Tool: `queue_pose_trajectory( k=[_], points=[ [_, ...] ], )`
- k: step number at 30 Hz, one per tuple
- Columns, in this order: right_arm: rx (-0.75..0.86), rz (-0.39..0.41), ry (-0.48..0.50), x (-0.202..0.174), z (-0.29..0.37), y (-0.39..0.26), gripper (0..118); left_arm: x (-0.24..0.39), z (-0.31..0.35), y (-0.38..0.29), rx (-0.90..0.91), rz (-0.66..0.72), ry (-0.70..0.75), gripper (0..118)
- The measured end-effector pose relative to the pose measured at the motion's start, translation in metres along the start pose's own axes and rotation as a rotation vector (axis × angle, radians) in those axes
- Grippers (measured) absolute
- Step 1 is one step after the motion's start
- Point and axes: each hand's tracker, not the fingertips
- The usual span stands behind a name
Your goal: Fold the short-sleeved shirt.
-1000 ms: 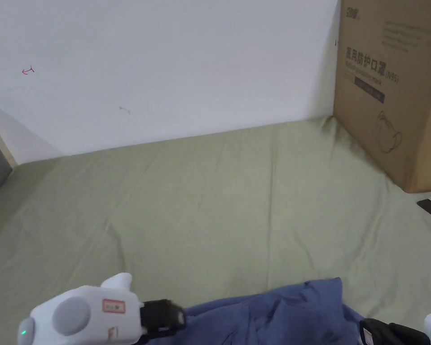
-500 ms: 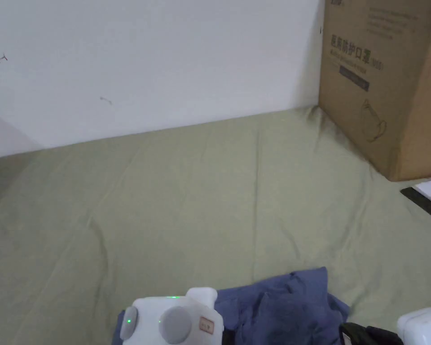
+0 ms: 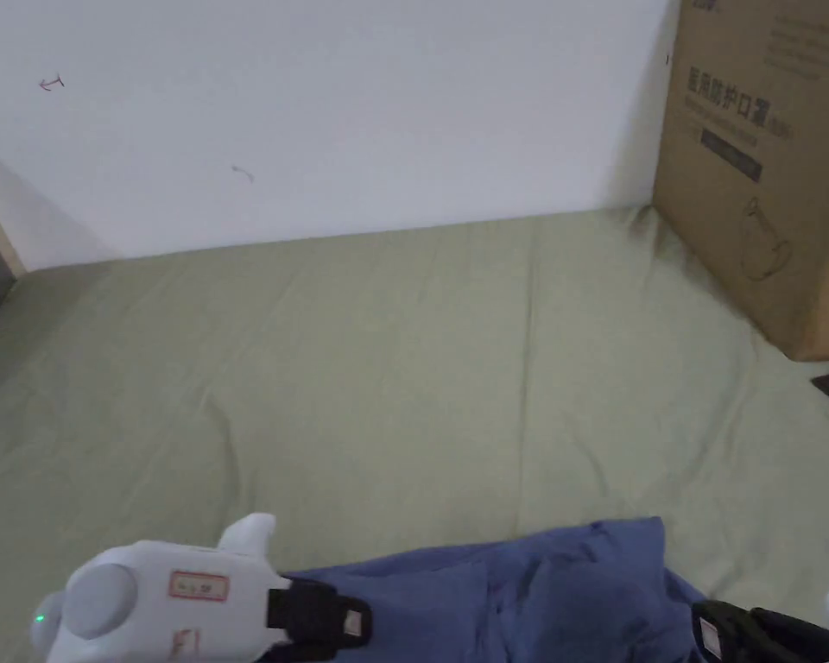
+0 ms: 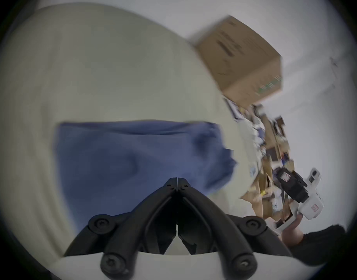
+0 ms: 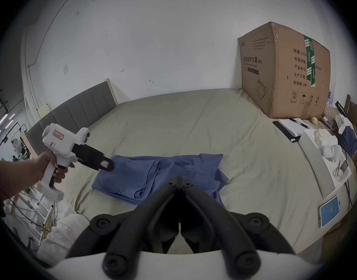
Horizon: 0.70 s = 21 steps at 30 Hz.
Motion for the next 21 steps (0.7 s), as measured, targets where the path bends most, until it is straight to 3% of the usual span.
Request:
queue_pose_trajectory(
  k=[1, 2, 3, 6, 7, 11, 13, 15, 17, 18, 19, 20, 21],
  points=[
    [-0.014, 0.006, -0.001, -0.002, -0.002, 0.000, 0, -0.027, 0.012, -0.002, 0.013, 0.054, 0.010, 3],
    [-0.029, 0.013, -0.002, -0.005, -0.005, 0.000, 0, -0.050, 0.020, -0.003, 0.023, 0.101, -0.019, 19],
    [-0.043, 0.024, -0.004, -0.009, -0.009, 0.000, 0, -0.075, 0.027, -0.003, 0.020, 0.154, -0.088, 49],
    [-0.092, 0.050, 0.005, -0.022, -0.022, 0.001, 0, -0.126, 0.027, -0.010, -0.002, 0.250, -0.256, 86],
    [-0.106, 0.059, 0.010, -0.027, -0.027, 0.002, 0, -0.132, 0.019, -0.016, -0.014, 0.268, -0.303, 118],
    [-0.135, 0.077, 0.049, -0.048, -0.043, 0.006, 0, -0.178, -0.017, -0.019, 0.030, 0.427, -0.543, 118],
    [-0.157, 0.074, 0.080, -0.058, -0.050, 0.009, 0, -0.180, -0.038, -0.013, 0.052, 0.497, -0.729, 118],
    [-0.169, 0.077, 0.100, -0.065, -0.056, 0.010, 0, -0.157, -0.060, -0.007, 0.013, 0.462, -0.740, 118],
    [-0.179, 0.091, 0.107, -0.070, -0.061, 0.011, 0, -0.130, -0.072, 0.000, -0.006, 0.312, -0.592, 111],
    [-0.181, 0.099, 0.105, -0.071, -0.062, 0.010, 0, -0.123, -0.072, -0.002, 0.025, 0.284, -0.544, 72],
    [-0.181, 0.105, 0.103, -0.072, -0.062, 0.010, 0, -0.117, -0.079, -0.003, 0.021, 0.302, -0.468, 7],
    [-0.181, 0.107, 0.102, -0.073, -0.062, 0.010, 0, -0.116, -0.086, -0.006, -0.022, 0.297, -0.253, 7],
    [-0.181, 0.105, 0.101, -0.072, -0.061, 0.010, 0, -0.121, -0.089, -0.012, 0.009, 0.382, -0.271, 7]
  ],
)
